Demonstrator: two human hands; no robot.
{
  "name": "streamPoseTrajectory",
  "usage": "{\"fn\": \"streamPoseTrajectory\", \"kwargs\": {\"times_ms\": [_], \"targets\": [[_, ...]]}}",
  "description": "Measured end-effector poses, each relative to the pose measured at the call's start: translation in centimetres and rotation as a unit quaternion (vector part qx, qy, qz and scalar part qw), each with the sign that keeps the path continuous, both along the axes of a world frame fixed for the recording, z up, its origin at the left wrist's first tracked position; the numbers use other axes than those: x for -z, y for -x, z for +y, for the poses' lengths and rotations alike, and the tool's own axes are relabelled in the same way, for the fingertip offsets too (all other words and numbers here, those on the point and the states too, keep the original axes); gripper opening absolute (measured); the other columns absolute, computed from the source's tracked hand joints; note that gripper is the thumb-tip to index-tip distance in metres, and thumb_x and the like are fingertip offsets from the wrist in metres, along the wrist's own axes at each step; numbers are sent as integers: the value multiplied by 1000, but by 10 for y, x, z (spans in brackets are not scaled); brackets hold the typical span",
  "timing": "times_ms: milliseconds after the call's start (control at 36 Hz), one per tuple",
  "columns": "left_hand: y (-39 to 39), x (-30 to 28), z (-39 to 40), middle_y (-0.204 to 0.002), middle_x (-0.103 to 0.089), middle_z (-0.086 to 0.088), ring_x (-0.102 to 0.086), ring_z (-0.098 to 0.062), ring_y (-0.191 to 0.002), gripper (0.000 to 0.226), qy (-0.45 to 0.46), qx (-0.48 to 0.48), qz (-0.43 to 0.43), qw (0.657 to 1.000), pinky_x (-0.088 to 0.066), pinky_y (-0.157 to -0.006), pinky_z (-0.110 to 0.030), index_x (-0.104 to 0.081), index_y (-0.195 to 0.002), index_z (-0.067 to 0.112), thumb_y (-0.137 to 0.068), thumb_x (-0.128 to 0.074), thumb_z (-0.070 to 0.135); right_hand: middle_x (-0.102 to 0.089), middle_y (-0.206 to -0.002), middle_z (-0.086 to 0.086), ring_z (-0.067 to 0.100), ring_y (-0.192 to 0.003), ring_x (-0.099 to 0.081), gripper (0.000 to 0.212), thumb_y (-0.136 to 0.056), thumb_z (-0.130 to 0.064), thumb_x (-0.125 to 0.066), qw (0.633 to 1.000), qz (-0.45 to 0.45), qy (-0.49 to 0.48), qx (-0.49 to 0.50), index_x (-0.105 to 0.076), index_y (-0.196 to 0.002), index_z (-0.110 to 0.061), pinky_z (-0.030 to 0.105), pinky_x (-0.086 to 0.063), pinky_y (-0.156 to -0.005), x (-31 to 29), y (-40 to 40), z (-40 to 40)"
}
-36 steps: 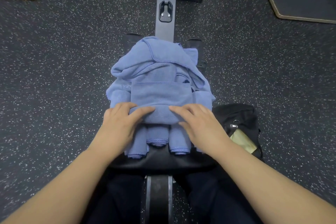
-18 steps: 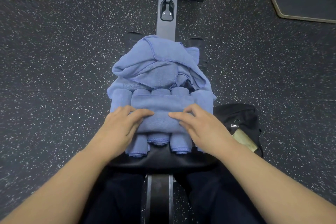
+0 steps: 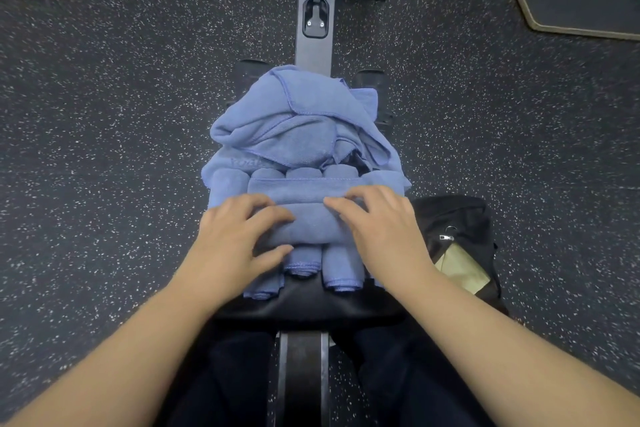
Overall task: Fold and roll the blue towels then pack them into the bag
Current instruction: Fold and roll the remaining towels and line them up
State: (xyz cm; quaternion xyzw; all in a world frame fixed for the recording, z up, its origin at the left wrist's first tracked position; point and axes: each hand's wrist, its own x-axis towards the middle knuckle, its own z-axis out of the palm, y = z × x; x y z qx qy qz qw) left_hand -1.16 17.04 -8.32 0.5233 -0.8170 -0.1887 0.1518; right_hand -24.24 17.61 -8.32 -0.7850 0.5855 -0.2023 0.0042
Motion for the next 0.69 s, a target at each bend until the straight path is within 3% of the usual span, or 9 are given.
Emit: {"fn": "streamPoseTrajectory", "kwargs": {"times_ms": [56, 139, 250, 333, 444, 556, 694], "targets": [[2, -1, 0, -117, -54, 8, -43, -13, -110, 45, -4, -6, -11, 1000, -26, -84, -34, -50, -116, 43, -74, -49, 62, -61, -96, 1, 18, -91, -44, 25, -77, -16, -55, 999, 4, 32, -12, -70, -95, -24, 29, -27, -73, -7, -3, 0], [4, -1, 0, -119, -55, 4, -43, -17, -111, 49, 6, -9, -26, 1000, -29, -83, -36, -48, -118, 41, -72, -52, 58, -59, -86, 4, 20, -82, -40, 24, -76, -14, -45, 997, 4, 50, -50, -68, -84, -16, 29, -26, -66, -11, -8, 3], [7, 3, 2, -119, -55, -6, -41, -22, -110, 69, 27, -16, -41, 999, -40, -81, -46, -46, -119, 35, -63, -85, 35, -59, -83, 5, 21, -81, -41, 27, -75, -11, -43, 997, -11, 38, -66, -68, -84, -14, 30, -29, -66, -8, -11, 4], [9, 6, 1, -119, -54, -9, -42, -25, -109, 74, 41, -37, -53, 997, -42, -79, -48, -46, -120, 33, -59, -89, 30, -60, -90, 6, 23, -85, -46, 32, -70, -13, -44, 998, -14, 27, -62, -68, -91, -13, 31, -34, -72, -7, -12, 4], [9, 12, -1, -122, -52, -12, -41, -27, -111, 62, 48, -66, -60, 995, -42, -83, -51, -47, -123, 34, -70, -80, 36, -60, -98, 5, 26, -89, -54, 30, -74, -18, -49, 998, -4, -2, -56, -66, -99, -14, 32, -38, -80, -6, -12, 3], [9, 10, -3, -124, -51, -10, -41, -26, -113, 53, 30, -75, -71, 994, -40, -86, -49, -47, -128, 35, -79, -44, 53, -59, -105, 6, 26, -96, -53, 40, -71, -13, -46, 998, 2, -31, -55, -62, -108, -14, 32, -38, -85, -3, -11, -1], [8, 10, -3, -130, -49, -9, -37, -24, -120, 57, 15, -76, -79, 994, -37, -91, -51, -43, -135, 37, -81, -40, 56, -59, -107, 7, 27, -97, -54, 39, -75, -14, -46, 997, 13, -55, -50, -62, -111, -12, 32, -37, -87, -3, -13, -5]]}}
